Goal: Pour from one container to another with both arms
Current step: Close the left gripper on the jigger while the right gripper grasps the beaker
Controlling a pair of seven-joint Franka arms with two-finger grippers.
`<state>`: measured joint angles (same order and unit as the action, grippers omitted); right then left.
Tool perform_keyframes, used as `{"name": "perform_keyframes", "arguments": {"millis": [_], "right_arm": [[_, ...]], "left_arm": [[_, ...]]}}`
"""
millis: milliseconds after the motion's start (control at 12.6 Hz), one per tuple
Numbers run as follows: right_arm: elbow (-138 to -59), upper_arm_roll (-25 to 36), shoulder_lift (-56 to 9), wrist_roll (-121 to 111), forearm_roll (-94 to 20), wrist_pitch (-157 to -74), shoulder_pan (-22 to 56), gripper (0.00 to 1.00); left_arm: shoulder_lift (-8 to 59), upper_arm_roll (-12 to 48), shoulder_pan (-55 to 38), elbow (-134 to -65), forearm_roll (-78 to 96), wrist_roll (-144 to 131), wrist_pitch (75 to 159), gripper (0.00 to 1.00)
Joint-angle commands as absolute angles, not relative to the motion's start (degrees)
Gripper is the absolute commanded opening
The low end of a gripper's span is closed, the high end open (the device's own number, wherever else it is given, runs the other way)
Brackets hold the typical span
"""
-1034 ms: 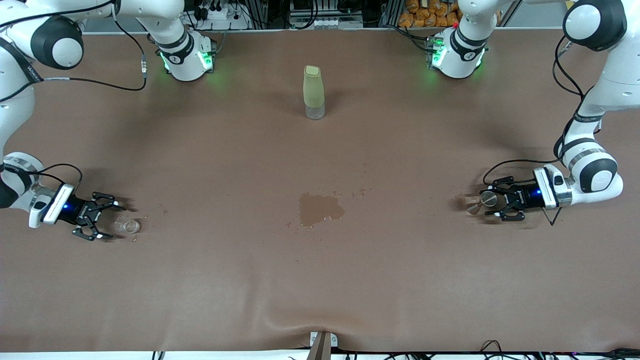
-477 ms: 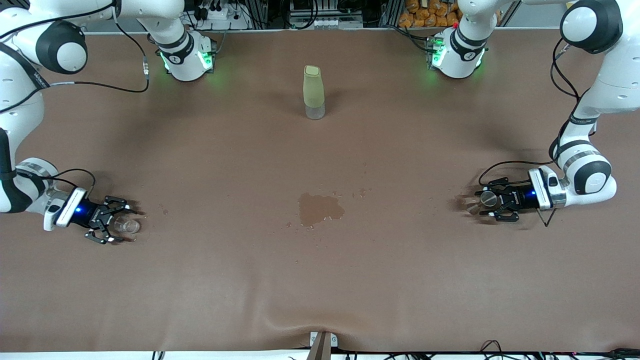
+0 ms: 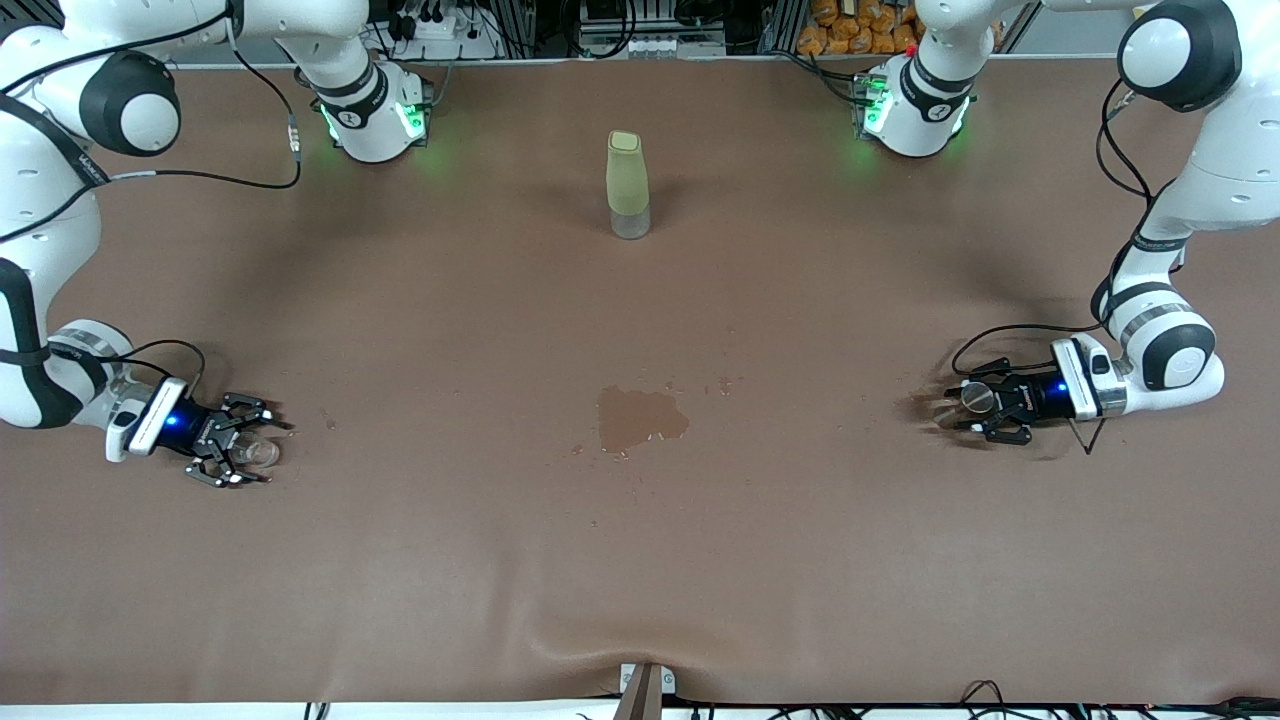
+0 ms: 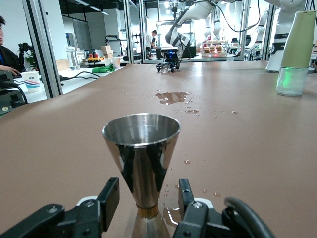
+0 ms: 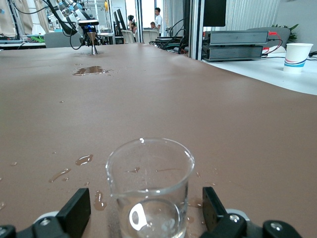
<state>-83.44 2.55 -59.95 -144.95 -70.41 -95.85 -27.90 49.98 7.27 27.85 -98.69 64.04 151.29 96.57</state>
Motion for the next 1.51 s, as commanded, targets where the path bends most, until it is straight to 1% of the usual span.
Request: {"name": "perform_keyframes", "arguments": {"millis": [0,80,318,636,716,875,954,1034,1113,1193,1272,1431], "right_arm": [[-82.53,1.76,-60.64,-145.63,-71.63,-95.27,-27.86,1.00],[-82.53,1.32,-60.64,-145.63,-71.63,-95.36,-27.86,1.00],[-82.53,1.14,-60.91,-145.63,-72.33,-95.54,-27.60,1.00],[-82.53,1.14,-61.17,-145.55,-72.42,-95.62,-27.60,1.00],[-82.44,1.14,-61.26,-145.55,-72.42,-95.62,-27.60,1.00],[-82.44,1.14,-61.35,-145.46,-72.51,-95.62,-27.16,1.00],[-82.44,1.14,-61.35,-145.46,-72.51,-95.62,-26.90,0.94],[-82.44,1.14,-61.35,-145.46,-72.51,-95.62,-26.81,0.60],[-82.44,1.14,-61.35,-145.37,-72.51,-95.71,-26.81,0.37],[-82.44,1.14,-61.35,-145.28,-72.51,-95.71,-26.81,0.15],[-82.44,1.14,-61.35,-145.28,-72.51,-95.80,-26.81,0.00],[-82.44,1.14,-61.35,-145.11,-72.51,-95.80,-26.81,0.00]], "left_arm": [[51.24,7.03,27.60,-97.65,65.74,152.31,95.62,0.54],[51.41,7.03,27.60,-97.65,65.83,152.40,95.62,0.53],[51.50,7.03,27.69,-97.65,65.83,152.40,95.62,0.46],[51.77,6.94,27.77,-97.56,65.66,152.40,95.62,0.42],[51.77,6.94,27.77,-97.56,65.57,151.79,95.62,0.37],[52.47,6.94,27.77,-95.81,65.13,151.61,95.62,0.19],[52.99,6.94,27.77,-95.02,65.13,151.52,95.62,0.12],[53.17,6.94,27.77,-95.01,65.47,151.35,95.54,0.00],[53.43,6.94,27.86,-95.01,65.22,149.87,95.54,0.00],[53.52,6.94,27.95,-95.01,65.21,148.98,95.54,0.00],[53.44,6.94,27.95,-94.92,64.95,148.80,95.45,0.00],[53.26,6.94,27.69,-94.92,64.95,147.23,94.14,0.00]]}}
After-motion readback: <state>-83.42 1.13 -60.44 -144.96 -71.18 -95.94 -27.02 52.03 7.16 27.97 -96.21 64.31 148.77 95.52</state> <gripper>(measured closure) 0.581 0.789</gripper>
